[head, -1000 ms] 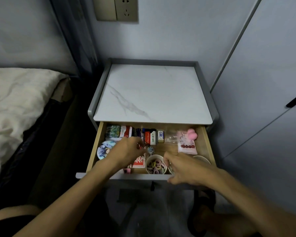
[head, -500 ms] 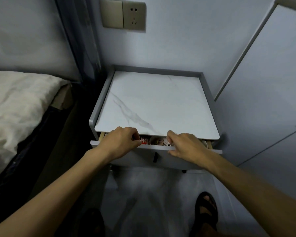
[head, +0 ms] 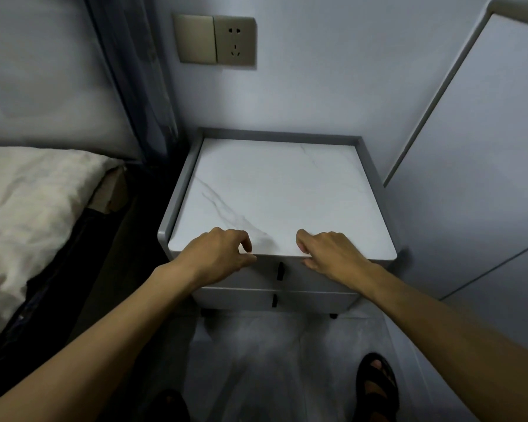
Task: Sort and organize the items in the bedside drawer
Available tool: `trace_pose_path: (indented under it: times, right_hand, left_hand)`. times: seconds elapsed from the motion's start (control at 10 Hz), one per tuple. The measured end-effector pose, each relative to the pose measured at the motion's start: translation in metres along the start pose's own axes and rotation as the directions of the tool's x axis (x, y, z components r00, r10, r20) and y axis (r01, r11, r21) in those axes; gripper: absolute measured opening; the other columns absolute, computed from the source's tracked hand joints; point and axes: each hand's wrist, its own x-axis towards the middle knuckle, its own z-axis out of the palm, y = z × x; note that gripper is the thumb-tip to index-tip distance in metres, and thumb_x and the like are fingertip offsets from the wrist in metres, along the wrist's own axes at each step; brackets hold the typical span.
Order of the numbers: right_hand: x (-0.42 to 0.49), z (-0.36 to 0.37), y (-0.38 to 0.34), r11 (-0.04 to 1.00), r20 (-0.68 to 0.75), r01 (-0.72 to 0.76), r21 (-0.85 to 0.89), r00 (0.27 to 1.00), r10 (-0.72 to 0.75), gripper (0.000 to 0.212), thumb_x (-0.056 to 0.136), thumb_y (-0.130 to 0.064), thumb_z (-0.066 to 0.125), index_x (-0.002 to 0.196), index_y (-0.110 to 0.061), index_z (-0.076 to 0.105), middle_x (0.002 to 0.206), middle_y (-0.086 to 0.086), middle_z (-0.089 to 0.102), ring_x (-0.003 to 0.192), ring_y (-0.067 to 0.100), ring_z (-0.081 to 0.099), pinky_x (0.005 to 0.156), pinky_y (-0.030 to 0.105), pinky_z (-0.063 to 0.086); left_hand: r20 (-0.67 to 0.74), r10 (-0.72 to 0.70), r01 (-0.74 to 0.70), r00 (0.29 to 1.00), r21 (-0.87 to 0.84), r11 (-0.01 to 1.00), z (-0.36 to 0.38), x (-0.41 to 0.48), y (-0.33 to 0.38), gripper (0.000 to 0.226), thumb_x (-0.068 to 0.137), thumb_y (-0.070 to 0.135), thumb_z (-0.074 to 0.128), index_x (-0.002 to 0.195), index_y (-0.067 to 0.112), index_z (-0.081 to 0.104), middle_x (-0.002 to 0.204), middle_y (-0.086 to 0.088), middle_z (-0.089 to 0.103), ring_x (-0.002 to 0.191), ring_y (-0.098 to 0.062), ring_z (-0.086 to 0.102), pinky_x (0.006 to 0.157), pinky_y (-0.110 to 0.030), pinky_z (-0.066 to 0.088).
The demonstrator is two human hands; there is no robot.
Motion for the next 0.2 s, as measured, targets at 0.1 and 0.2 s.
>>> trace_pose_path:
  times: [0.1,0.2]
  right_hand:
    - [0.002,-0.017,-0.005,0.997,0.080,-0.056,0.053,0.995,0.052,0.024,0.086,-0.013,0.060,0.099,-0.019,0.041,0.077,-0.003,0.050,0.072,0.021,0.051,0.060,0.031,0.035]
    - [-0.001,-0.040,-0.010,0.984,0.145,-0.139,0.112,0.982,0.122,0.025,0.085,-0.018,0.062,0.103,-0.020,0.045,0.092,0.001,0.056,0.080,0.022,0.055,0.065,0.031,0.041]
  left_hand:
    - [0.024,0.023,-0.024,0.999,0.068,0.997,-0.014,-0.005,0.007,0.025,0.091,0.046,0.057,0.111,0.030,0.060,0.090,0.008,0.071,0.061,-0.001,0.050,0.069,-0.028,0.044]
    - [0.024,0.055,-0.057,0.998,0.119,0.991,-0.028,-0.011,0.017,0.029,0.092,0.045,0.058,0.115,0.028,0.060,0.098,0.005,0.070,0.061,-0.002,0.049,0.071,-0.028,0.044]
